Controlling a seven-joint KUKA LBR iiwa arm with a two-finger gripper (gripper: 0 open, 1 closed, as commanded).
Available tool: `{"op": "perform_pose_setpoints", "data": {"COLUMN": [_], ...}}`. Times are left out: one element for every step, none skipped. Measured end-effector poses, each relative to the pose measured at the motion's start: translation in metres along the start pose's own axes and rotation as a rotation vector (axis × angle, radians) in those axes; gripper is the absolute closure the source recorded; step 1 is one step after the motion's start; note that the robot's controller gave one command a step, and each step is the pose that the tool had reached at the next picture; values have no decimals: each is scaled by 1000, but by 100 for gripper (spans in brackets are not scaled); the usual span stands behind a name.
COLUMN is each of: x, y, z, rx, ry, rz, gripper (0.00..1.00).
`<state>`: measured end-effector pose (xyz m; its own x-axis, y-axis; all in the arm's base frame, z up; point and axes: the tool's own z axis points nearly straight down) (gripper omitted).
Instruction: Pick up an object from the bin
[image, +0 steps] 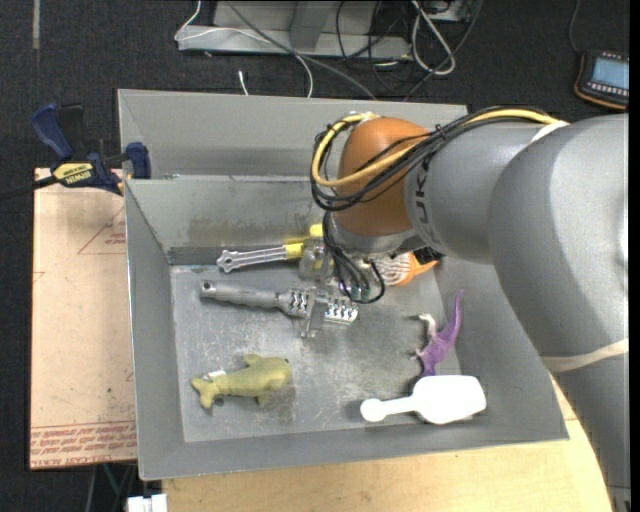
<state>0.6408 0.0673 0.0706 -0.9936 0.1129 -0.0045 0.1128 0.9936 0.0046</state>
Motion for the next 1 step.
{"op": "perform_pose_setpoints", "data": {"x": [2], "y": [6], "z": [0], "rx": [-1], "ry": [-6], "rz": [-4], "gripper": [0]}}
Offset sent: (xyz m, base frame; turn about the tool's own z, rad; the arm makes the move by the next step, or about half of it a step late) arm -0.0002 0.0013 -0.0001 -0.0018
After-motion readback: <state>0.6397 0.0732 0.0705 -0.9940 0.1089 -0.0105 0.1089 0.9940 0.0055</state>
